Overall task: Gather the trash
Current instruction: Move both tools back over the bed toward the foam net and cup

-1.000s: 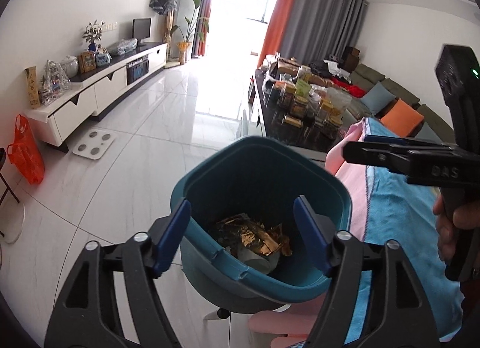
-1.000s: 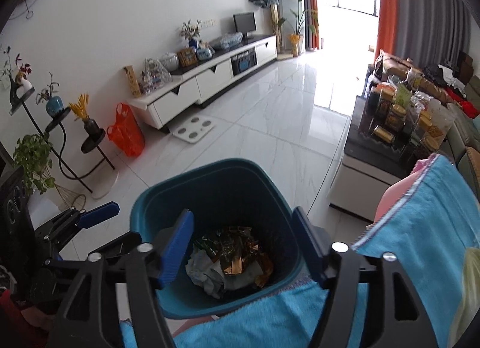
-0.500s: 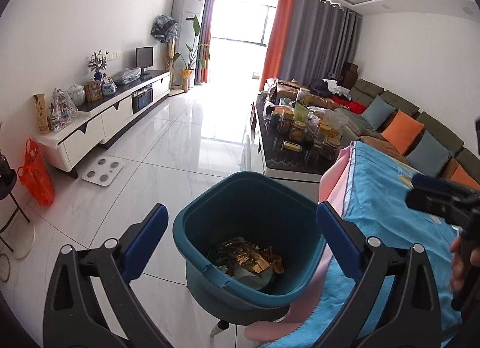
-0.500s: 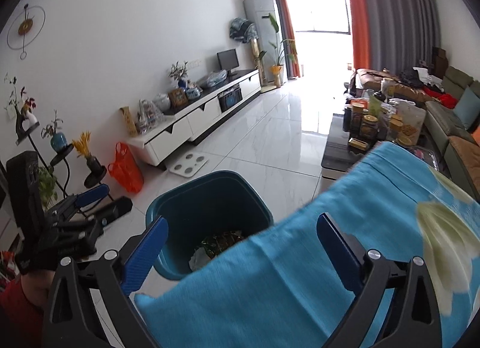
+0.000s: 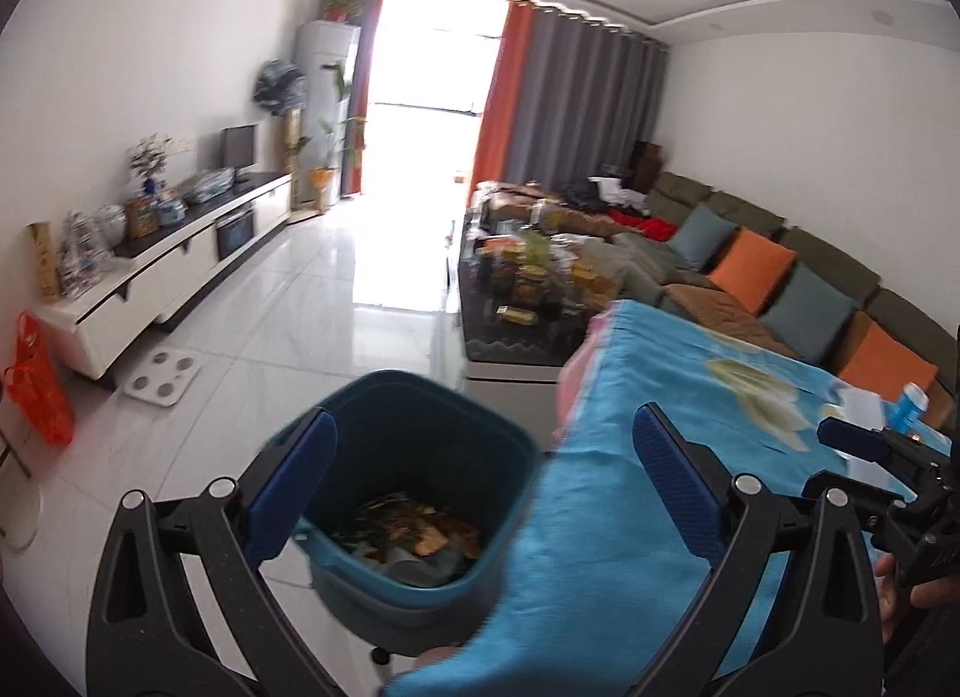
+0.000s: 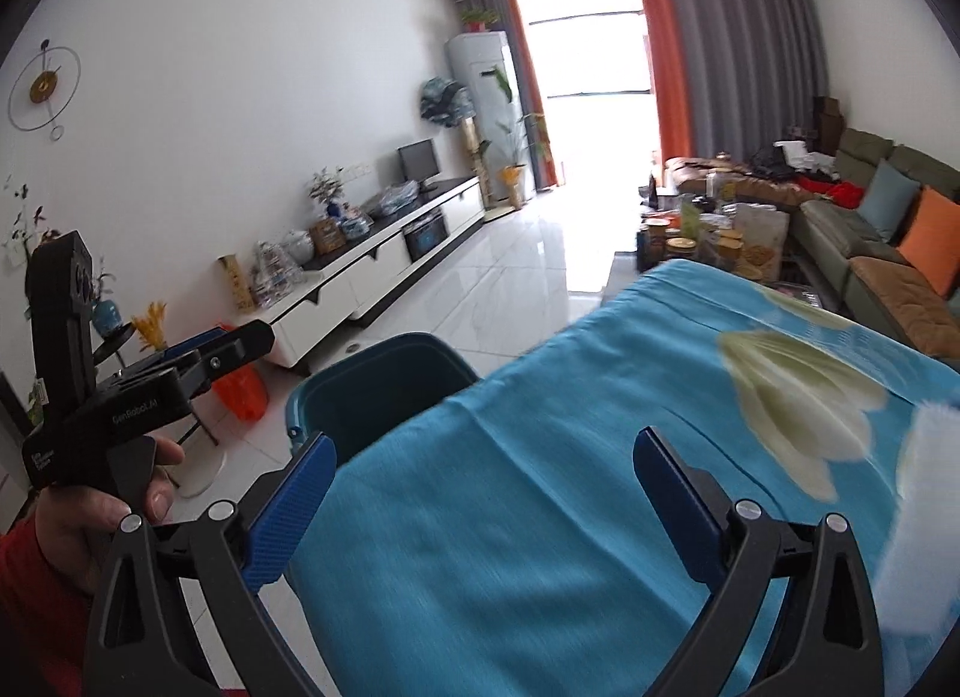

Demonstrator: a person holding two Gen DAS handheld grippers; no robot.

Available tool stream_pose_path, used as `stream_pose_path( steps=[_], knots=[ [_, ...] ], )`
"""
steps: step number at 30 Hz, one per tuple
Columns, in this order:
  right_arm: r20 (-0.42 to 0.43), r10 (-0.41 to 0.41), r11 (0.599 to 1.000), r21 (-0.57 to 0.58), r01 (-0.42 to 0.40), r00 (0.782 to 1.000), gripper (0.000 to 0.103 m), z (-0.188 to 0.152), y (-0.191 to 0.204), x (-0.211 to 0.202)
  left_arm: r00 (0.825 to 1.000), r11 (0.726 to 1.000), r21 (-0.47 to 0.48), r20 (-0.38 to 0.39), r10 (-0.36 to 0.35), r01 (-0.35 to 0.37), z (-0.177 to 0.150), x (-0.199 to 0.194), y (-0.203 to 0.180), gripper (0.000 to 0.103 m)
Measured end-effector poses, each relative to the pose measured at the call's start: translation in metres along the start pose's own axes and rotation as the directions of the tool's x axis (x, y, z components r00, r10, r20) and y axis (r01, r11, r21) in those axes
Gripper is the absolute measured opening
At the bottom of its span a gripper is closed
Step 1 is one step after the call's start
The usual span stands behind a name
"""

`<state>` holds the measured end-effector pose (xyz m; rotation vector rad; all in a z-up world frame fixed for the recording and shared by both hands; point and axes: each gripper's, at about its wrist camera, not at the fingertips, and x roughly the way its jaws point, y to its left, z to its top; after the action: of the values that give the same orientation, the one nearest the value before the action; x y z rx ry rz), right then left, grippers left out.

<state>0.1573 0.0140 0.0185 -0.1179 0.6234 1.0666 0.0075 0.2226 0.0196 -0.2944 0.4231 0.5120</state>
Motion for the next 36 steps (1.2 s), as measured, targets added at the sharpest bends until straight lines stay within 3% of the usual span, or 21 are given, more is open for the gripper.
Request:
stream_pose_path(
  steps=[6, 10, 16, 22, 28, 36],
  knots=[
    [0.03, -0.094, 0.994, 0.055, 0.092, 0.995, 0.096, -0.026, -0.022, -0.04, 0.994, 0.992, 0.062, 0.015, -0.107, 0.106, -0.005, -0.008, -0.045, 0.097],
    [0.047, -0.178, 0.98, 0.099, 0.172, 0.983, 0.096, -0.046, -0.037, -0.069, 0.981, 0.977, 0.092, 0.002, -0.194, 0.193, -0.01, -0.012, -0.076, 0.097],
    [0.078, -0.286, 0.951, 0.144, 0.273, 0.955, 0.096, -0.068, -0.05, -0.099, 0.952, 0.941, 0.143, -0.028, -0.305, 0.306, -0.024, -0.016, -0.114, 0.097],
    [0.113, -0.369, 0.918, 0.2, 0.343, 0.922, 0.096, -0.087, -0.061, -0.13, 0.914, 0.884, 0.237, -0.042, -0.405, 0.403, -0.035, -0.025, -0.159, 0.097],
    [0.12, -0.435, 0.882, 0.257, 0.395, 0.892, 0.096, -0.106, -0.071, -0.151, 0.887, 0.846, 0.277, -0.065, -0.457, 0.456, -0.043, -0.03, -0.185, 0.097],
    [0.093, -0.473, 0.846, 0.326, 0.422, 0.876, 0.096, -0.124, -0.083, -0.161, 0.863, 0.815, 0.29, -0.098, -0.496, 0.501, -0.05, -0.031, -0.202, 0.097]
  ],
)
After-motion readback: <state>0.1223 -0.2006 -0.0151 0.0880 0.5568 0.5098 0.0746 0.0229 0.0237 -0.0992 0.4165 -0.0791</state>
